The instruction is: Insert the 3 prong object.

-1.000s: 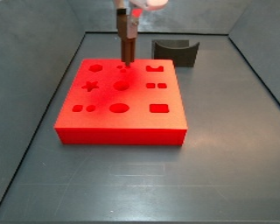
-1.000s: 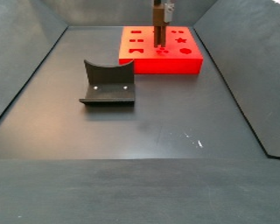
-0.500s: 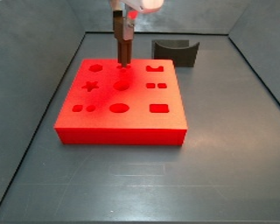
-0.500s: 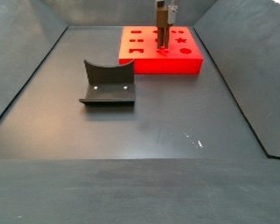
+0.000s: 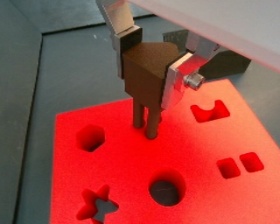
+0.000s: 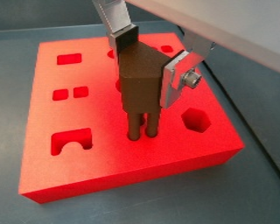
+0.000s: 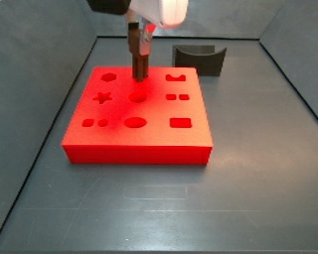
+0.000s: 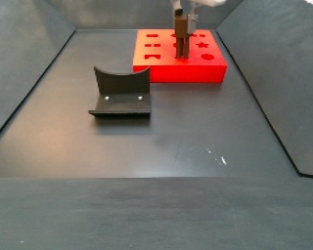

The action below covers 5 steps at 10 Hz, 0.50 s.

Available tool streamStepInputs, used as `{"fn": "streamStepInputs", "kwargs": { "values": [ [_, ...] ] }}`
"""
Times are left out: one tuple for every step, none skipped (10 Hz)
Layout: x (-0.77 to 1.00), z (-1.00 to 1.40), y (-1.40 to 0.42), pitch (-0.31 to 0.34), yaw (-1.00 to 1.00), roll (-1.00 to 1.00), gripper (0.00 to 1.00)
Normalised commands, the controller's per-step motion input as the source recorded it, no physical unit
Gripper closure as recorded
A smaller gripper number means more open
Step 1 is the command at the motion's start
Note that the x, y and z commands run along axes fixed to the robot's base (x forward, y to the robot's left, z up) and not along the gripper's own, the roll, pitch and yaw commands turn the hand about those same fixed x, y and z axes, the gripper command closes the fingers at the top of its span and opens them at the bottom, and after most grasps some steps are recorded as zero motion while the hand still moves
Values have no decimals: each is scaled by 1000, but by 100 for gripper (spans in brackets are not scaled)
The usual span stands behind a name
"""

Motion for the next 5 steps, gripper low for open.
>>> {"fn": "streamStepInputs", "kwargs": {
  "values": [
    [94,-366,-14,0,77,117,100],
    [94,-483,-34,0,31,140,100],
    [49,-646,-9,-83,11,66,100],
    [0,-854,0,-179,11,29,100],
    [0,-886,0,-173,0,69,100]
  ]
}}
